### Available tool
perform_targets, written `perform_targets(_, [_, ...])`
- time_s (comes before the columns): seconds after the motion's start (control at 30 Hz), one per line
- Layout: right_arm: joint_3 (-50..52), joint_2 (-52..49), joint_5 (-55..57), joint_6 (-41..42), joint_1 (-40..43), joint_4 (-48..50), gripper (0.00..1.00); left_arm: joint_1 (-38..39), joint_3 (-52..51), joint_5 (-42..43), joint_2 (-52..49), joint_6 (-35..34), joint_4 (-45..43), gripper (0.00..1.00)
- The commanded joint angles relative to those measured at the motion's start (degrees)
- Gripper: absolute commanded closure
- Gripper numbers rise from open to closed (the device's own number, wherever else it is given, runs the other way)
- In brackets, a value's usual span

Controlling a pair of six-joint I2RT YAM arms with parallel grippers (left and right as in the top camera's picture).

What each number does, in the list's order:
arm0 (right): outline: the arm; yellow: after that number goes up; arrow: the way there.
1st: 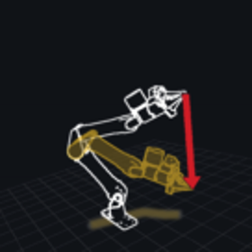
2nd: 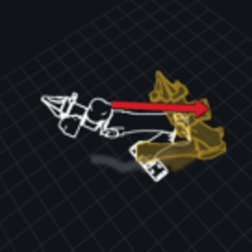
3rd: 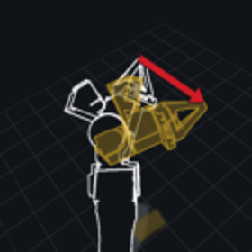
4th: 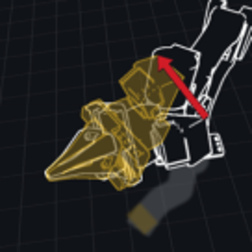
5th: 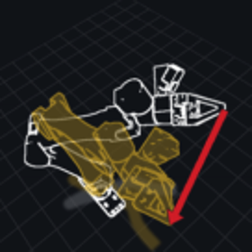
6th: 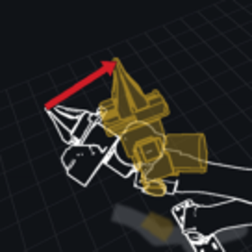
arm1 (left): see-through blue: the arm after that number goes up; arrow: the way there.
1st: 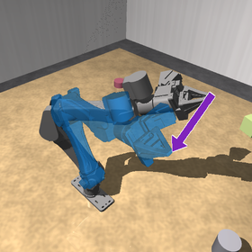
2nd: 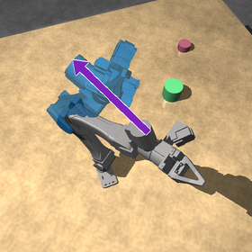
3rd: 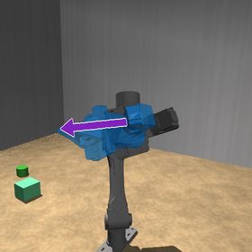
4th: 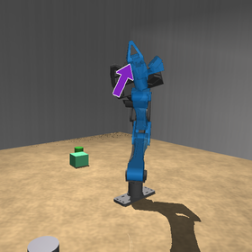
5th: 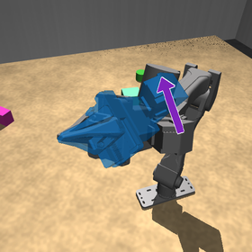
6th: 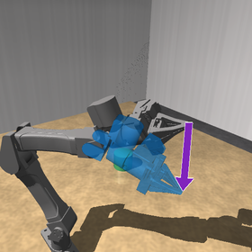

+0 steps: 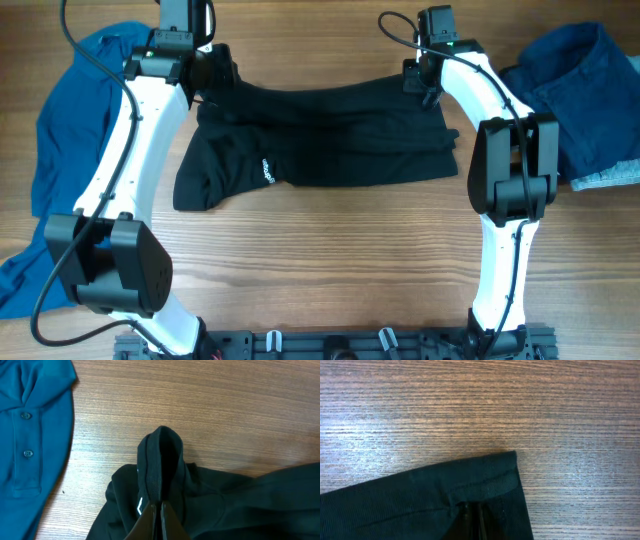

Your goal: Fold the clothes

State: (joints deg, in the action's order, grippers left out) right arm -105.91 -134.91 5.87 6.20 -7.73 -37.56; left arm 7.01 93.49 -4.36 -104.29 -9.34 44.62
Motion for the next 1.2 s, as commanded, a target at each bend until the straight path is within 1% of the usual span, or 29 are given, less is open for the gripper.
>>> perform_targets(0.0, [-1.64,-0.79,0.17,0.26,-0.28,-1.55,0.96,-0.37,0.63,0.68,0.2,-0.55,-0.42,0.96])
perform_targets(0.13, [-4.22,1.27,-1.95,0.2,-0.22,-4.33,0.96,-0.37,0.63,0.7,0.2,-0.55,-0.87,0.96])
perform_targets(0.3, [-9.66,5.01,-5.81,0.2,0.28,-10.23,0.96,-0.37,0.66,0.7,0.24,-0.55,-2.38,0.96])
perform_targets(0.43, [-10.54,8.39,-6.05,1.46,1.11,-14.88,0.96,-0.37,0.66,0.7,0.39,-0.52,-2.47,0.96])
perform_targets(0.6, [-10.54,10.43,-12.52,1.46,4.11,-21.22,0.96,-0.37,0.66,0.7,1.7,-0.55,-1.55,0.96])
perform_targets(0.73, [-10.54,11.72,-16.15,1.31,7.21,-25.27,0.96,-0.37,0.66,0.68,5.18,-0.55,0.31,0.96])
perform_targets(0.87, [-10.54,12.48,-18.8,-0.24,9.42,-29.77,0.96,-0.37,0.66,0.68,7.65,-0.55,3.98,0.96])
perform_targets(1.17, [-9.84,12.46,-18.75,-1.99,9.68,-35.21,0.96,-0.37,0.48,0.72,5.62,-0.55,13.09,0.96])
